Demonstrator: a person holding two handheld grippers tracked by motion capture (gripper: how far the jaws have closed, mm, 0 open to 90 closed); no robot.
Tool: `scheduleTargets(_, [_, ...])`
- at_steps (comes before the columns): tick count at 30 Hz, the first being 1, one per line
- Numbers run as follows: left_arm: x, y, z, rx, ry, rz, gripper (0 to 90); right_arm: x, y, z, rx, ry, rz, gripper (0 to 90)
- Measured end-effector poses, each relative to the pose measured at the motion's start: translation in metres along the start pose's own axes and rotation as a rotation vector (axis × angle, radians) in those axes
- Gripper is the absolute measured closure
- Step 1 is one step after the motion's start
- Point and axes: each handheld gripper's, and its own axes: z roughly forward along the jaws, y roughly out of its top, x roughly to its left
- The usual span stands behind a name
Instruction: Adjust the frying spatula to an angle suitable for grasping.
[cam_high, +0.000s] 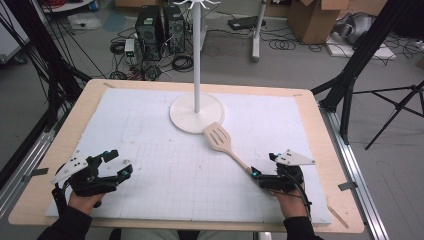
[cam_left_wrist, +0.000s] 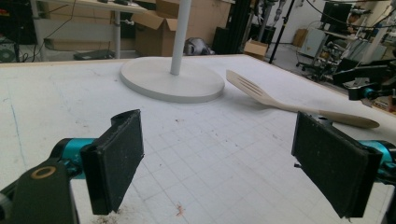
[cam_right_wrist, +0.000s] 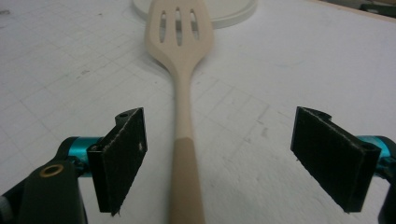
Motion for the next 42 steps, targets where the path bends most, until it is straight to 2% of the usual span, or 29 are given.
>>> scheduleTargets(3, [0.0, 0.0, 0.0, 0.004, -0.002, 0.002, 17.2, 0.004, 0.005, 0.01, 0.031, 0.019, -0.025, 20.9])
scheduleTargets(5, [0.0, 0.0, 0.0, 0.007, -0.005, 0.005, 17.3, 0.007, 0.014, 0.026, 0.081, 0.03, -0.057, 22.8])
scheduleTargets(7, [0.0, 0.0, 0.0, 0.008, -0.008, 0.001, 17.5, 0.007, 0.017, 0.031, 0.092, 0.031, -0.059, 22.9])
scheduleTargets(8, [0.0, 0.0, 0.0, 0.009, -0.01, 0.002, 17.6, 0.009, 0.024, 0.042, 0.107, 0.037, -0.069, 23.2])
scheduleTargets(12, [0.002, 0.001, -0.002, 0.005, -0.011, -0.004, 17.8, 0.01, 0.037, 0.066, 0.178, 0.051, -0.069, 25.9])
scheduleTargets(13, [0.002, 0.001, -0.002, 0.003, -0.012, -0.006, 17.8, 0.01, 0.037, 0.066, 0.178, 0.051, -0.069, 25.9])
scheduleTargets(15, [0.003, 0.001, -0.002, 0.007, -0.013, -0.01, 17.9, 0.012, 0.043, 0.075, 0.209, 0.064, -0.08, 32.5])
scheduleTargets(16, [0.003, 0.001, -0.002, 0.008, -0.015, -0.011, 18.1, 0.012, 0.048, 0.085, 0.252, 0.077, -0.087, 39.6])
scheduleTargets(17, [0.003, 0.001, -0.002, 0.009, -0.015, -0.012, 18.1, 0.012, 0.048, 0.085, 0.252, 0.077, -0.087, 39.6])
scheduleTargets(19, [0.003, 0.001, -0.002, 0.008, -0.016, -0.013, 18.1, 0.013, 0.05, 0.097, 0.317, 0.093, -0.094, 46.8])
scheduleTargets(22, [0.003, 0.001, -0.001, 0.008, -0.021, -0.018, 18.1, 0.013, 0.049, 0.104, 0.339, 0.105, -0.104, 51.1])
scheduleTargets(23, [0.004, 0.001, -0.001, 0.008, -0.022, -0.017, 18.2, 0.011, 0.049, 0.106, 0.337, 0.109, -0.079, 56.9])
scheduleTargets(24, [0.004, 0.001, -0.001, 0.008, -0.022, -0.017, 18.2, 0.011, 0.049, 0.106, 0.337, 0.109, -0.079, 56.9])
scheduleTargets(26, [0.004, 0.001, -0.001, 0.007, -0.022, -0.021, 18.2, 0.008, 0.049, 0.106, 0.334, 0.117, -0.067, 74.6])
scheduleTargets(32, [0.003, 0.001, -0.001, 0.01, -0.026, -0.026, 18.3, 0.008, 0.048, 0.105, 0.331, 0.125, -0.071, 75.6])
scheduleTargets(33, [0.003, 0.001, -0.001, 0.009, -0.025, -0.028, 18.4, 0.01, 0.048, 0.105, 0.33, 0.175, -0.097, 75.8])
scheduleTargets(34, [0.004, 0.001, -0.001, 0.01, -0.025, -0.027, 18.4, 0.01, 0.048, 0.105, 0.33, 0.175, -0.097, 75.8])
scheduleTargets(35, [0.004, 0.001, -0.001, 0.012, -0.023, -0.028, 18.4, 0.014, 0.049, 0.105, 0.328, 0.214, -0.137, 75.9])
scheduleTargets(36, [0.004, 0.001, -0.001, 0.01, -0.021, -0.028, 18.4, 0.014, 0.049, 0.105, 0.328, 0.214, -0.137, 75.9])
scheduleTargets(37, [0.005, 0.001, -0.001, 0.01, -0.021, -0.028, 18.4, 0.022, 0.051, 0.107, 0.333, 0.256, -0.195, 76.0])
scheduleTargets(38, [0.005, 0.001, -0.002, 0.008, -0.02, -0.031, 18.4, 0.026, 0.052, 0.107, 0.331, 0.277, -0.226, 76.0])
scheduleTargets(39, [0.005, 0.001, -0.002, 0.007, -0.017, -0.029, 18.4, 0.026, 0.052, 0.107, 0.331, 0.277, -0.226, 76.0])
scheduleTargets(42, [0.006, 0.001, -0.003, 0.002, -0.013, -0.033, 18.4, 0.039, 0.059, 0.108, 0.308, 0.354, -0.296, 76.0])
